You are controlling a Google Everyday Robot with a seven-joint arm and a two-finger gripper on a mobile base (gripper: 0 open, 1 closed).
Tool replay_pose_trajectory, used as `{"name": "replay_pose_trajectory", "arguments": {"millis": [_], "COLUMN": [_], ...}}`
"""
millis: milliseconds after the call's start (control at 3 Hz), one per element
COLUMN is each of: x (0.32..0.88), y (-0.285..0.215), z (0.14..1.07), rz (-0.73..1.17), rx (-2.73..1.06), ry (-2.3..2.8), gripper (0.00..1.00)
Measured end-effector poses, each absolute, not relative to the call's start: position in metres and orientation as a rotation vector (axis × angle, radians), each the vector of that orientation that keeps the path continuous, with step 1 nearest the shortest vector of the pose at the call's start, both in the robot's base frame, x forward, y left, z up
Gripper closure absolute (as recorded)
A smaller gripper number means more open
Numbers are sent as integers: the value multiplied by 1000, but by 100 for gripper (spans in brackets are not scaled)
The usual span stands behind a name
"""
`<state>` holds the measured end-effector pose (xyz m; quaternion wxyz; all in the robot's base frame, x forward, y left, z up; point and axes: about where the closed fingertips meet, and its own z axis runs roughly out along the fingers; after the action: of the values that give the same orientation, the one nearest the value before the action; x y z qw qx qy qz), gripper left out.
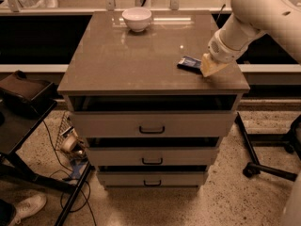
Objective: Move rxbar blueberry near white bowl
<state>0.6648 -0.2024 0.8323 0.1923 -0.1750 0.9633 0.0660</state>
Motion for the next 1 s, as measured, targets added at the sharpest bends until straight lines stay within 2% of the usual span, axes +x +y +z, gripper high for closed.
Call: {"name": "replay_pose_trajectory", "arguments": {"millis": [667, 1000], "x": [703, 720], "y": [-157, -130], "z": [942, 1010], "rz": [-141, -239], "rx": [-702, -766], "ry": [2608, 2544], "gripper": [100, 100]}}
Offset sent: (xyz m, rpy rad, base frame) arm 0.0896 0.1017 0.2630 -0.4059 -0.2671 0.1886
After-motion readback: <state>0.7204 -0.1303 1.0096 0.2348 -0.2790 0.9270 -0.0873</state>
